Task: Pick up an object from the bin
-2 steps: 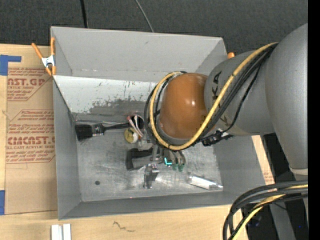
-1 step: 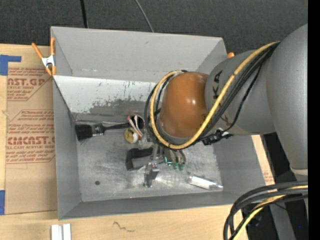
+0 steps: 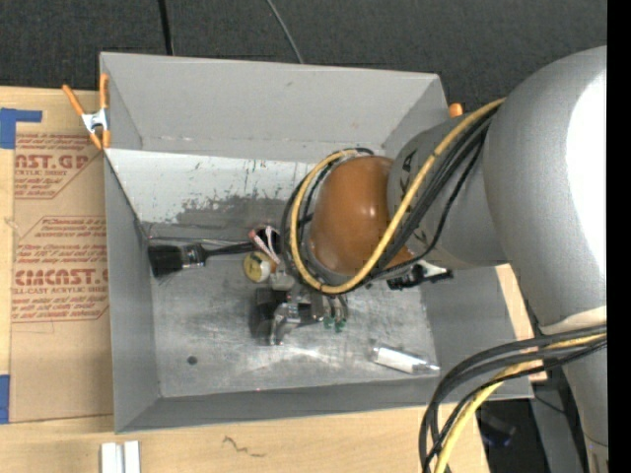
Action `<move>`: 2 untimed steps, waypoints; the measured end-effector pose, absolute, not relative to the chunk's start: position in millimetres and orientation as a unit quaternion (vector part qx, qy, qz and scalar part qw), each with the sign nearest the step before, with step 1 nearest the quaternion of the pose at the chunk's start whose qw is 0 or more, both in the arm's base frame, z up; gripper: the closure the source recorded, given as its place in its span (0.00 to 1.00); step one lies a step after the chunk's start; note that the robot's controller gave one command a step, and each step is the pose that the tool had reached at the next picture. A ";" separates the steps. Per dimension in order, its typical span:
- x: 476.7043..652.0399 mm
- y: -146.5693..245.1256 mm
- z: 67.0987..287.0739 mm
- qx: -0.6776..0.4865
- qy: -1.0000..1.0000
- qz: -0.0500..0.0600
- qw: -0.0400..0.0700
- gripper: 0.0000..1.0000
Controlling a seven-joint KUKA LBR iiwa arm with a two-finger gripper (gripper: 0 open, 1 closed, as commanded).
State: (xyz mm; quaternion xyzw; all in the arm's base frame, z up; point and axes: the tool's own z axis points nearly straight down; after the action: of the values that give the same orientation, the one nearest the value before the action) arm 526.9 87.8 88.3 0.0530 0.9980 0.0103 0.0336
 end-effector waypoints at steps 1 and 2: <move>526.9 87.7 88.3 0.053 0.998 0.010 0.034 1.00; 522.2 86.8 92.3 0.054 0.998 0.007 0.027 1.00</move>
Offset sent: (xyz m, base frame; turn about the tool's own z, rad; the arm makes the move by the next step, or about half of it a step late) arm -0.0120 0.0166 0.0988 -0.0596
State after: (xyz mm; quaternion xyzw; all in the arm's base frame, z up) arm 522.2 86.8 92.3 0.0544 0.9981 0.0070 0.0265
